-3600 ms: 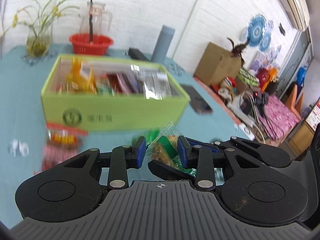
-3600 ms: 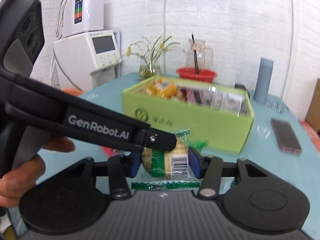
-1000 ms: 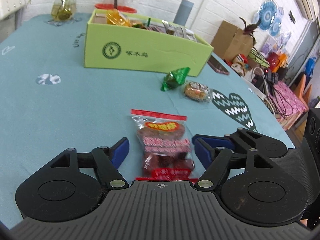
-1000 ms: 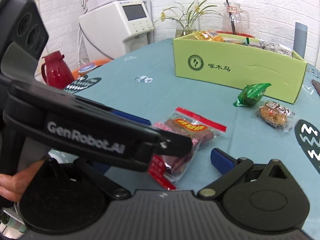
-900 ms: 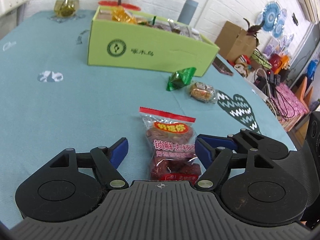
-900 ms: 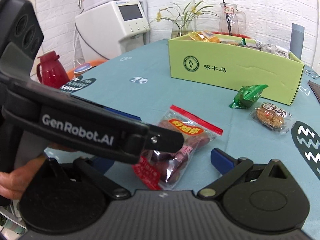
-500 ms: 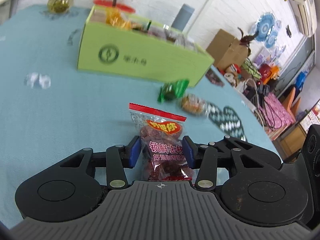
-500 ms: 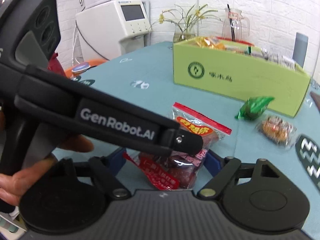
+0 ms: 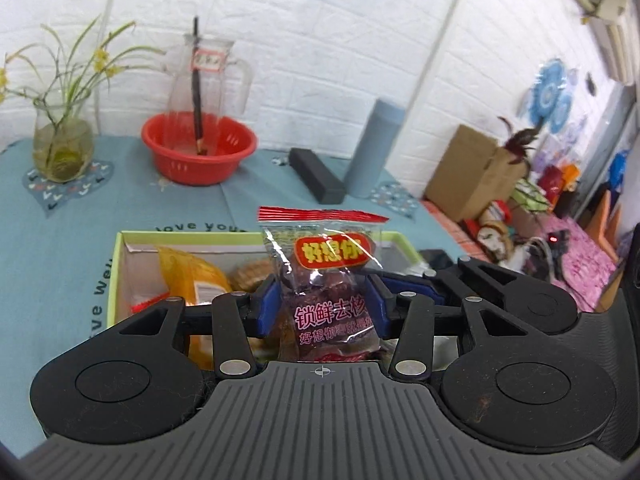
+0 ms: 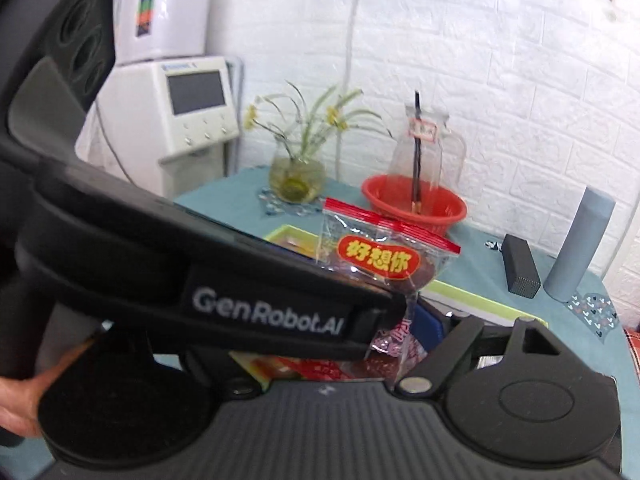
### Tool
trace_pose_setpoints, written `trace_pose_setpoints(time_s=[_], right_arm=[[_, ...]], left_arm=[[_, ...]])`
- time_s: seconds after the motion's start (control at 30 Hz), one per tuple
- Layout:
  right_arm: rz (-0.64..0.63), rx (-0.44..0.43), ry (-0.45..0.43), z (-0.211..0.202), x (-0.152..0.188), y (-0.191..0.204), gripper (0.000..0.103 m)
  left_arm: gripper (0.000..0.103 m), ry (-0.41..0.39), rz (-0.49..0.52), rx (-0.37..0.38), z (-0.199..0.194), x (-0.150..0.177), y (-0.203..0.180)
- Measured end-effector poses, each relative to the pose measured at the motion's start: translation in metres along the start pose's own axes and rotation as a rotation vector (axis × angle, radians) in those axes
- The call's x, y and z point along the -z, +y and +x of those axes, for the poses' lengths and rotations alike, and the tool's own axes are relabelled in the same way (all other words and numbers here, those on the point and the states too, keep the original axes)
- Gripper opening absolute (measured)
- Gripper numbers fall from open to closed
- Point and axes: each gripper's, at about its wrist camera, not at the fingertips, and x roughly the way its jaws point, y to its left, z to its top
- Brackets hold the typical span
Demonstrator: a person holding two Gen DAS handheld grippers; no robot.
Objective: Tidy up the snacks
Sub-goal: 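Carry the red-labelled bag into the green box and open the left gripper, then move the left gripper down to the green-wrapped candy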
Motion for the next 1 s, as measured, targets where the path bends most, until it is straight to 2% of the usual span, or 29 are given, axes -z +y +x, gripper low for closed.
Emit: trace_pose_setpoints(time_s=[0.1, 0.17, 0.3, 0.37, 0.43, 0.47, 0.5, 0.6, 0.7, 0.77, 0.83, 0.9, 1.0], right_arm=[[-0.001, -0.021, 0.065, 0.027, 0.005, -0.005, 0.086], [0.007, -0.028, 0.066, 0.033, 0.012, -0.008, 0.088], [0.028, -0.02, 0.055, 0.027, 0.014, -0.007, 0.09], [0.032, -0.012, 0.032, 0.012, 0.014, -0.004, 0.093], [0.045, -0.012, -0.017, -0.014, 0.015, -0.001, 0.093], [0.048, -0.002, -0.051, -0.03, 0.016, 0.001, 0.093], [0.049, 0.01, -0.085, -0.048, 0.019, 0.004, 0.093], [0.07, 0.031, -0.136, -0.094, 0.045, 0.013, 0.093], [0.131, 0.034, -0.095, -0.115, 0.091, 0.012, 0.093], [0.185, 0.038, -0.031, -0.113, 0.123, 0.009, 0.093], [0.229, 0.046, 0.029, -0.104, 0.144, 0.005, 0.093], [0.256, 0.044, 0.037, -0.099, 0.153, 0.001, 0.093], [0.258, 0.023, 0.035, -0.088, 0.155, -0.004, 0.093]], left_arm=[[0.028, 0.034, -0.002, -0.037, 0.025, 0.007, 0.009], [0.031, 0.01, 0.012, -0.029, 0.027, 0.014, 0.014], [0.048, -0.009, 0.018, -0.037, 0.02, 0.014, 0.009], [0.049, -0.027, -0.001, -0.032, 0.007, 0.012, 0.006], [0.055, -0.069, -0.01, -0.006, -0.016, 0.012, -0.001], [0.061, -0.091, -0.003, -0.009, -0.029, 0.014, -0.007], [0.067, -0.111, 0.006, -0.018, -0.041, 0.018, -0.011], [0.076, -0.15, 0.034, -0.027, -0.077, 0.047, -0.023], [0.076, -0.109, 0.013, 0.028, -0.089, 0.086, -0.027], [0.076, -0.036, -0.003, 0.05, -0.08, 0.111, -0.031], [0.072, 0.042, -0.017, 0.033, -0.062, 0.129, -0.034], [0.071, 0.114, -0.05, 0.009, -0.046, 0.138, -0.036], [0.069, 0.15, -0.077, 0.022, -0.028, 0.136, -0.038]])
